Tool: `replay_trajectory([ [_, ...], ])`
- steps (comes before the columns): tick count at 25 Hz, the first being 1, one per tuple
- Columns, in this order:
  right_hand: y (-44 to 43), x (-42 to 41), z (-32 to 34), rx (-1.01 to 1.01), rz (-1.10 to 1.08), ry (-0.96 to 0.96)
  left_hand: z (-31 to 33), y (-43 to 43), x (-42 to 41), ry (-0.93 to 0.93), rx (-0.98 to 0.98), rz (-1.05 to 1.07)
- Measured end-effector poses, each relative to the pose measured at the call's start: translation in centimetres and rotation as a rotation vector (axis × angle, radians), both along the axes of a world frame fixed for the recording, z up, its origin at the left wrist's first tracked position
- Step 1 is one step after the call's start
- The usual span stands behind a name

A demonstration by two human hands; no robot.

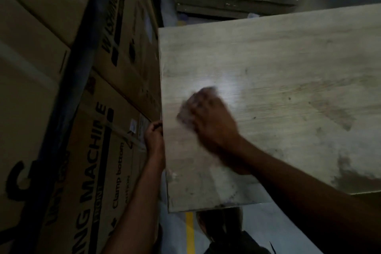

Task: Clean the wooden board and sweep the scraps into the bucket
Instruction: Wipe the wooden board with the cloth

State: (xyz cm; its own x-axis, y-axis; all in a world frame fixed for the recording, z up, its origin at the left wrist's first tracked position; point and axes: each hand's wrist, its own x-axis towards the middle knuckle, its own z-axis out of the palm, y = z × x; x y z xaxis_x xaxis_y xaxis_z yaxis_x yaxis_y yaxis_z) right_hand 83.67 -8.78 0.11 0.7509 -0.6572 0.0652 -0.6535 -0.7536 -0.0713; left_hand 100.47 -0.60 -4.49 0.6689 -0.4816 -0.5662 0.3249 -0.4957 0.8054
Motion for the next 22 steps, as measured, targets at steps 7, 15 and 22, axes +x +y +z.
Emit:
replay_trajectory([
  [7, 2.1, 2.8, 1.6, 0.192, -0.15, -0.245, 5.1, -5.6, -0.3, -0.258, -0.015, -0.042],
  [15, -8.9, 8.6, 0.4, 0.224, -0.845, -0.438, 1.3, -8.4, 2.7, 0.021, -0.064, 0.055],
  [22, -12.5, 9.4, -0.9, 0.171, -0.266, -0.172, 1.0, -14.0, 5.1, -0.222, -0.104, -0.055],
])
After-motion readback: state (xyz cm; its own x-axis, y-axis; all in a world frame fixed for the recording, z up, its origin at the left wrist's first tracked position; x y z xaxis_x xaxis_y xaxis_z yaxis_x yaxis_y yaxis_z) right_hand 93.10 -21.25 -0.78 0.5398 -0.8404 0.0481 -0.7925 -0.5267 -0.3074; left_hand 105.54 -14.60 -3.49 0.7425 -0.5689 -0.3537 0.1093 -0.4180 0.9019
